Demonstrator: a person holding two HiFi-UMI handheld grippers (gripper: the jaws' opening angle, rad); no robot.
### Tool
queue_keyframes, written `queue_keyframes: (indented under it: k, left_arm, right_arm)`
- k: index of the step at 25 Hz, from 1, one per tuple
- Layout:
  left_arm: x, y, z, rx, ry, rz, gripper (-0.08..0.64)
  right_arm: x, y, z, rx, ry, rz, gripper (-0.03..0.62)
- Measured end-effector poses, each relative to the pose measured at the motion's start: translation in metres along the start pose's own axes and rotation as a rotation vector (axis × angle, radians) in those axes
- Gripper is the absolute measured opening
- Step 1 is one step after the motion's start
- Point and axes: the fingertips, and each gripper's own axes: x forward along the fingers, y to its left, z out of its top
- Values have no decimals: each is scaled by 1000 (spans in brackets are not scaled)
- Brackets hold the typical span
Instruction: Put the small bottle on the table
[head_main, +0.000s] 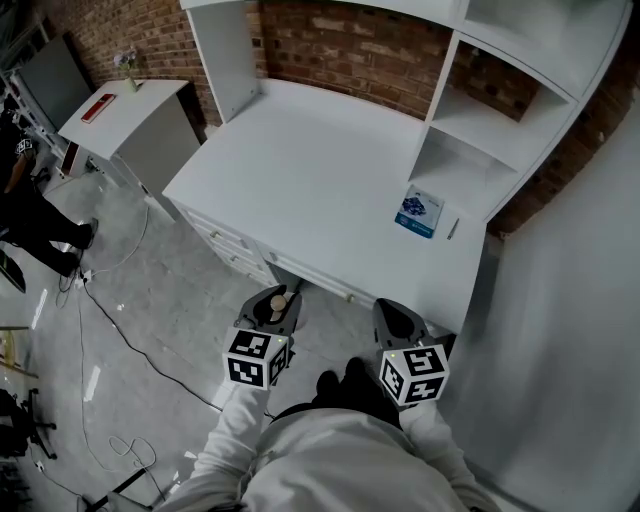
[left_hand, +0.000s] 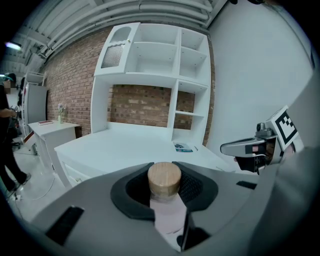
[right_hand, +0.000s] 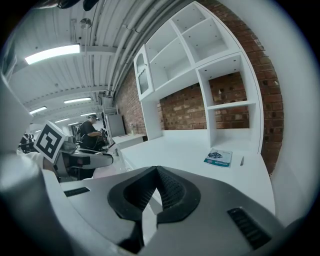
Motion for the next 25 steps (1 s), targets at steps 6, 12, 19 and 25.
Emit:
queue_keyframes:
  k: [6, 12, 19, 25]
  left_arm:
    - [26, 7, 9, 9, 6, -3, 120]
    - [62, 21, 25, 16, 8, 9, 120]
    - [107, 41, 41, 18, 14, 16, 120]
    - [146, 53, 54, 37, 43, 16, 120]
  right_arm:
    - [22, -16, 11, 3, -9, -7, 28]
    - [54, -35, 32, -13, -12, 17, 28]
    - [93, -54, 50, -19, 0, 37, 28]
    - [116, -69, 58, -12, 19, 49, 28]
